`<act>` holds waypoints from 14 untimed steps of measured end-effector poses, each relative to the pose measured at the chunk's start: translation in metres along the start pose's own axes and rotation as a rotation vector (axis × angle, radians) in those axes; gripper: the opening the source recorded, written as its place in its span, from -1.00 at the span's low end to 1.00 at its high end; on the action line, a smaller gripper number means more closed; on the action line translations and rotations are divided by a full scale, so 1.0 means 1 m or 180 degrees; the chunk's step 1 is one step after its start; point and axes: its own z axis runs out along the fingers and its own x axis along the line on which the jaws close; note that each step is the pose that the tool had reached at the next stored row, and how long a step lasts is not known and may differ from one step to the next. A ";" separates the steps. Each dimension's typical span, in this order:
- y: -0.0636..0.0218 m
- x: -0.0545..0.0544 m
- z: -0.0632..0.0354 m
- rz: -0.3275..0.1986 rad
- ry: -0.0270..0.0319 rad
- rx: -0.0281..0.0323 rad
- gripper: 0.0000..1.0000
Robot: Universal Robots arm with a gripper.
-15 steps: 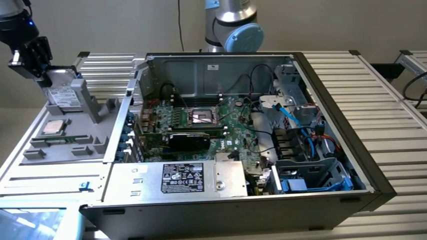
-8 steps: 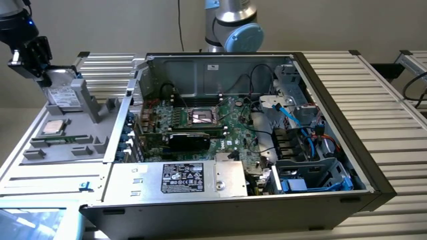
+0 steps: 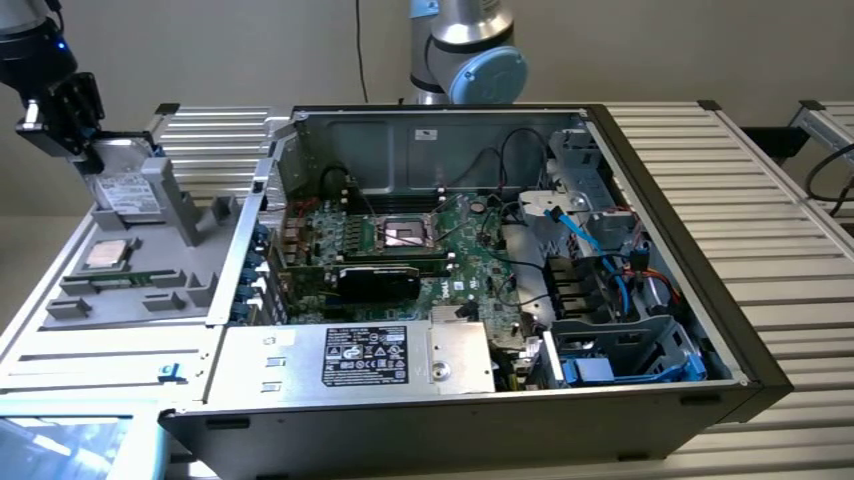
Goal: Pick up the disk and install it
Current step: 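Pick up the disk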
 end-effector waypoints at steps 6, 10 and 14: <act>0.0000 0.000 0.0000 -0.0032 0.0001 0.0000 -0.22; 0.0000 0.000 0.0000 -0.0042 0.0001 0.0000 -0.22; 0.0000 0.000 0.0001 -0.0019 0.0001 0.0003 -0.22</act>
